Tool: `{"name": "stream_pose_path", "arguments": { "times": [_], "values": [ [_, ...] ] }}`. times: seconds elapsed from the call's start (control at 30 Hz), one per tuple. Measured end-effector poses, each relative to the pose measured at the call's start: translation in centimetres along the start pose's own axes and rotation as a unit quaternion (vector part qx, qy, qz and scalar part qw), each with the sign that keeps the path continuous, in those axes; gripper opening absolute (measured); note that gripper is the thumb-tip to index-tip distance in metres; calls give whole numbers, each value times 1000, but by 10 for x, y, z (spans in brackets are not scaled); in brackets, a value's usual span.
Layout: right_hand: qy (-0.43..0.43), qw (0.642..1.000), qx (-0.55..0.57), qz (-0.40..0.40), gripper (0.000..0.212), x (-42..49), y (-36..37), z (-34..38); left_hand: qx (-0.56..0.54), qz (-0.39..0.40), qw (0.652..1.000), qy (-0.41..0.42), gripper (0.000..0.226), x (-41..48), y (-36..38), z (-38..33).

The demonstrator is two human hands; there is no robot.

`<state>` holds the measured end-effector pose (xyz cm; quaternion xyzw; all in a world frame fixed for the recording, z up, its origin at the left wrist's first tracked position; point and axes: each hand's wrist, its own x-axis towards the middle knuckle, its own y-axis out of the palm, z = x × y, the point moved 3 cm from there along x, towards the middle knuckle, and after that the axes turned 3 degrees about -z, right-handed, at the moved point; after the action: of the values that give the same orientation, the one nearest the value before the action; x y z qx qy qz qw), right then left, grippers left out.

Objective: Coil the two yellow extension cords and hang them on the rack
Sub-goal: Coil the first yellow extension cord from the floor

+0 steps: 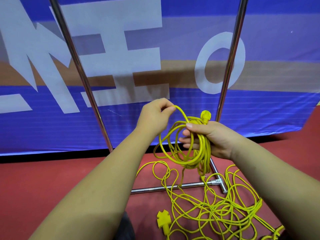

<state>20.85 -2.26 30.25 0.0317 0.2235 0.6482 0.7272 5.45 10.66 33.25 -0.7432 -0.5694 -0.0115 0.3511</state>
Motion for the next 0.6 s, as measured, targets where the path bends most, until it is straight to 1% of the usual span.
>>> {"name": "stream_pose_path", "arguments": {
  "times": [0.1, 0.2, 0.23, 0.27, 0.3, 0.4, 0.47, 0.5, 0.53, 0.6],
  "values": [
    [7, 998, -38, 47, 7, 0, 1, -3, -82, -80, 990, -78, 13, 6, -11, 5],
    [15, 991, -117, 67, 9, 0, 3, -6, -149, -179, 958, -169, 19, 17, -27, 19],
    [19, 988, -142, 64, 11, 0, 3, -7, -156, -202, 947, -195, 22, 19, -34, 24],
    [25, 986, -154, 52, 12, -1, 3, -7, -138, -206, 947, -206, 23, 21, -40, 30],
    [30, 987, -152, 37, 13, 0, 2, -9, -98, -190, 956, -201, 24, 22, -45, 34],
    [15, 995, -94, -18, 9, 3, -4, -9, 32, -87, 982, -166, 26, 24, -49, 43],
    [-12, 997, -48, -62, 9, 8, -11, -8, 104, 18, 980, -170, 26, 22, -42, 51],
    [-25, 996, -28, -81, 12, 11, -15, -6, 136, 85, 970, -182, 25, 18, -38, 55],
    [-36, 995, -12, -96, 17, 13, -18, -4, 160, 159, 953, -201, 23, 13, -34, 59],
    [-57, 991, -1, -122, 20, 15, -23, 2, 178, 302, 901, -255, 19, -3, -27, 64]
  ]
}}
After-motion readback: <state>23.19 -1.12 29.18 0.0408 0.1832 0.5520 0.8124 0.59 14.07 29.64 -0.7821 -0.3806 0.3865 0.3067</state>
